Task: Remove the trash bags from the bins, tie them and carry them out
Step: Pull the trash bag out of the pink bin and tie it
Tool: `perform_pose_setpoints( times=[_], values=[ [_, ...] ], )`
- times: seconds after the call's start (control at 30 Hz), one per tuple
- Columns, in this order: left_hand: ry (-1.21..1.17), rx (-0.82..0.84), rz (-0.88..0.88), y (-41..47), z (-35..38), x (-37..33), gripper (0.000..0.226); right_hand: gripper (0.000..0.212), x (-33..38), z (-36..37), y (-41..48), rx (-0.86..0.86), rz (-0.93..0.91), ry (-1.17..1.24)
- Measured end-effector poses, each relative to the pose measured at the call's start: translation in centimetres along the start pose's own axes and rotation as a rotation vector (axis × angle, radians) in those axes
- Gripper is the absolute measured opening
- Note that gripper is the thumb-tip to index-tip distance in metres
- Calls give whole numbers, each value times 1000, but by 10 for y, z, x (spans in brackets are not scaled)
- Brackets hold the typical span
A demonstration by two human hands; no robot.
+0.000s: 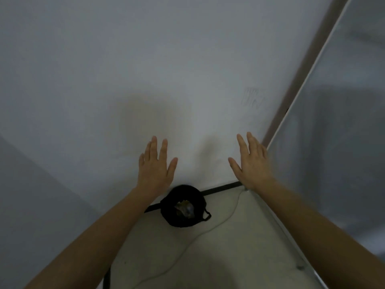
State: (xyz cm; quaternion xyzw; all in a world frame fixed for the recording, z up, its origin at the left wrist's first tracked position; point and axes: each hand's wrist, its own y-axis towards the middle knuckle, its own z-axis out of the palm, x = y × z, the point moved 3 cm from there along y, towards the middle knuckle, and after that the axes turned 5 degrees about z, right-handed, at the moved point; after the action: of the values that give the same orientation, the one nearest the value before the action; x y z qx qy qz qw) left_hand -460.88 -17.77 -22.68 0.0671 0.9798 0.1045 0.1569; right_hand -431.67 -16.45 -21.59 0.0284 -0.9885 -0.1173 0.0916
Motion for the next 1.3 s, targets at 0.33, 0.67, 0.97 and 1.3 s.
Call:
perform_pose_setpoints(
  times=[0.33, 0.67, 0.97, 1.3],
  values=[
    [-173, 238, -307, -6, 219, 66, 74, 70, -34, 243, 1, 374, 101, 131],
    [-253, 320, -572, -64, 457, 137, 71, 68, -67, 490, -61, 726, 520, 523],
    [-786, 110, -1232, -100, 627, 256, 77, 93, -58, 684, -106, 1010, 1037, 949],
    [-1634, 2, -1213, -85, 720, 335, 71, 112, -52, 784, -94, 520, 962, 1575]
  ],
)
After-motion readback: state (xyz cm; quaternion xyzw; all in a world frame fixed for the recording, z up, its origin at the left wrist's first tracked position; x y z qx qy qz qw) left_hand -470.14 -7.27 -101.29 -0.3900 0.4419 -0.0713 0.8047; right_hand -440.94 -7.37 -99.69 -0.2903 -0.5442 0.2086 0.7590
